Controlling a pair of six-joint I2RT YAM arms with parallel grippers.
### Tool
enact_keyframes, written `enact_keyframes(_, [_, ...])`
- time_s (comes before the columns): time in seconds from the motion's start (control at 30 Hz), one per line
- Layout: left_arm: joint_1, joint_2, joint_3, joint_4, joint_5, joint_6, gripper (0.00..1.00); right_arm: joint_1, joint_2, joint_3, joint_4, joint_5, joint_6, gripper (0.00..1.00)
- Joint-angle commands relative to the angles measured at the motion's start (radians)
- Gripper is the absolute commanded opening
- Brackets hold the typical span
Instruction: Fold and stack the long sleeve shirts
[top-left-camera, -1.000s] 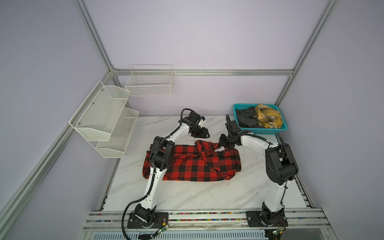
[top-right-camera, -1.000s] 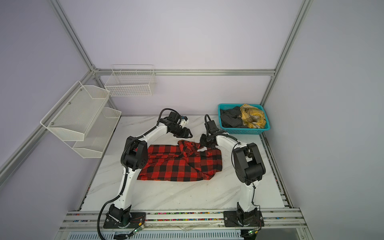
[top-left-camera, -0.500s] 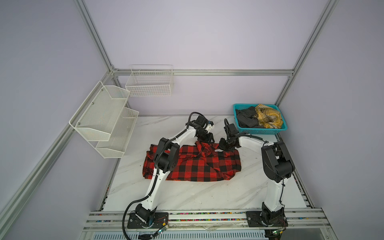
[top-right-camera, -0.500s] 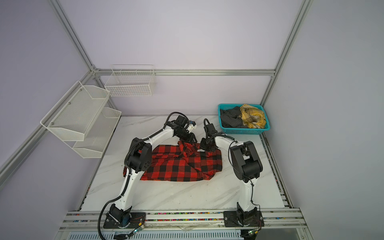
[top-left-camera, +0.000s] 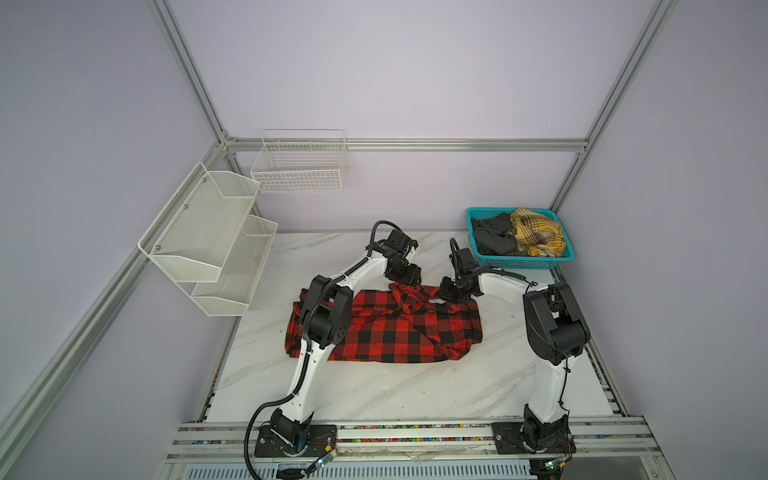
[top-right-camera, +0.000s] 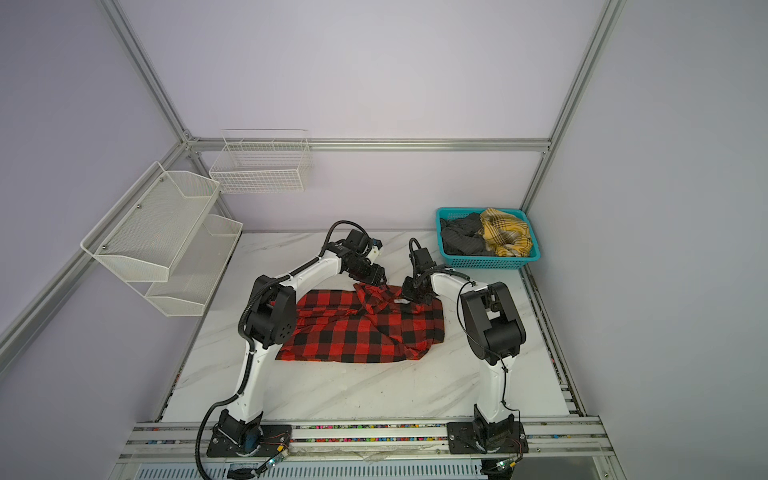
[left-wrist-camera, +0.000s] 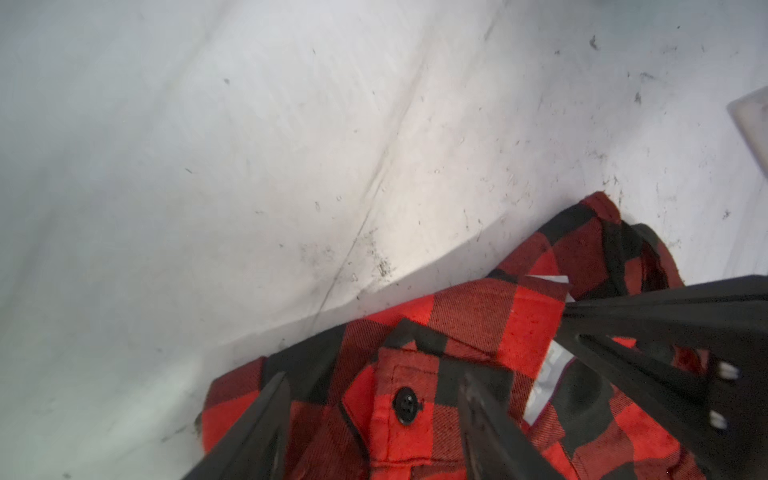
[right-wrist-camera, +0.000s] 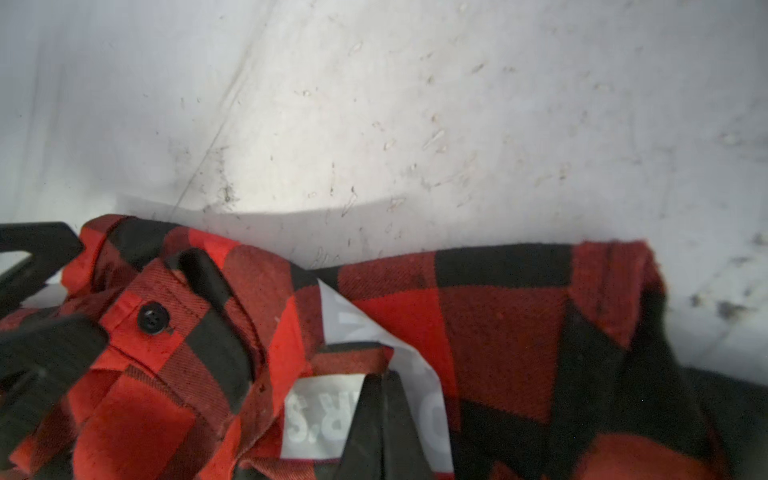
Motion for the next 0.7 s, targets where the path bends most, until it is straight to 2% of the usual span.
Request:
enact_keyframes(0.0, [0.012, -0.031, -0.002, 0.02, 0.001, 0.008, 0.63, -0.007, -0.001, -0.014, -0.017, 0.015, 0.009, 0.03])
enact_keyframes(0.17, [0.007, -0.011, -0.008, -0.009, 0.075, 0.025, 0.6, -0.011, 0.002, -0.02, -0.011, 0.016, 0.008, 0.03])
enact_keyframes(0.3, [0.004, -0.017, -0.035, -0.018, 0.11, 0.032, 0.54, -0.011, 0.012, -0.019, -0.006, 0.013, 0.007, 0.02])
enact_keyframes(0.47, [0.003, -0.004, -0.05, -0.024, 0.103, 0.035, 0.44, -0.013, 0.015, -0.018, -0.002, 0.016, 0.007, 0.02])
enact_keyframes(0.6, [-0.003, -0.003, -0.063, -0.035, 0.087, 0.05, 0.44, -0.013, 0.017, -0.017, -0.003, 0.018, 0.006, 0.02])
enact_keyframes(0.67, [-0.005, -0.008, -0.075, -0.038, 0.088, 0.058, 0.41, -0.014, 0.02, -0.016, -0.002, 0.019, 0.007, 0.02])
